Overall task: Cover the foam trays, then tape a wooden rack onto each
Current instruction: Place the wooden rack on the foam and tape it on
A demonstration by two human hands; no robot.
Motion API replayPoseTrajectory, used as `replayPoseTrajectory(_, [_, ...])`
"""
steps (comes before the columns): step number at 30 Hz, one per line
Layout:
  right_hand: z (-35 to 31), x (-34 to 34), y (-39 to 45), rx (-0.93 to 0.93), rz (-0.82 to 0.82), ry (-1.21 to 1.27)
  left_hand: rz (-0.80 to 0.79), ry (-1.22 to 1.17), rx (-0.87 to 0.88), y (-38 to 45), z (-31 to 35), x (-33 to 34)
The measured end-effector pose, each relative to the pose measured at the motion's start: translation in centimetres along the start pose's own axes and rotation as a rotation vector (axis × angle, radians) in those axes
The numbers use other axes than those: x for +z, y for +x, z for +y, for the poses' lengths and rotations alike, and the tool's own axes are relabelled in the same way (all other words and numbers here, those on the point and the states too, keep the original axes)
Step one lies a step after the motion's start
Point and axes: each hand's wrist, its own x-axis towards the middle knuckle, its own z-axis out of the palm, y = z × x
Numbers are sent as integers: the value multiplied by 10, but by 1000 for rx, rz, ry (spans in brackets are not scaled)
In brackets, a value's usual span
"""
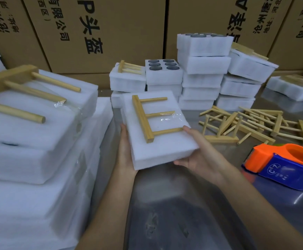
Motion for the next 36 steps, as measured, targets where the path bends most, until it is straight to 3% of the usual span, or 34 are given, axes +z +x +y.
replayPoseTrajectory(3, [1, 4, 6, -44, -28, 36, -65, -92, 20, 7, 2, -3])
replayPoseTrajectory(8, [-23, 35, 38, -189, -18, 262, 43, -169, 37, 38, -2, -8])
replayPoseTrajectory(12, [-73, 74, 89, -275, -28, 368, 115, -141, -162, 71, 5, -4])
replayPoseTrajectory(19, [-141, 141, 209, -302, 79, 352, 74, -267, -224, 107, 9, -25])
replayPoseTrajectory(22, [-139, 151, 252, -224, 129, 181, 60, -261, -241, 113, 10, -29])
replayPoseTrajectory(27, [-129, 139, 275, -29, 356, -417, 32, -233, -249, 116, 9, -31])
replayPoseTrajectory(33, [-144, 125, 259, 16, 267, -384, 38, -182, -244, 113, 11, -27])
replayPoseTrajectory(36, [-143, 126, 251, -75, 344, -534, 48, -183, -244, 111, 12, -24])
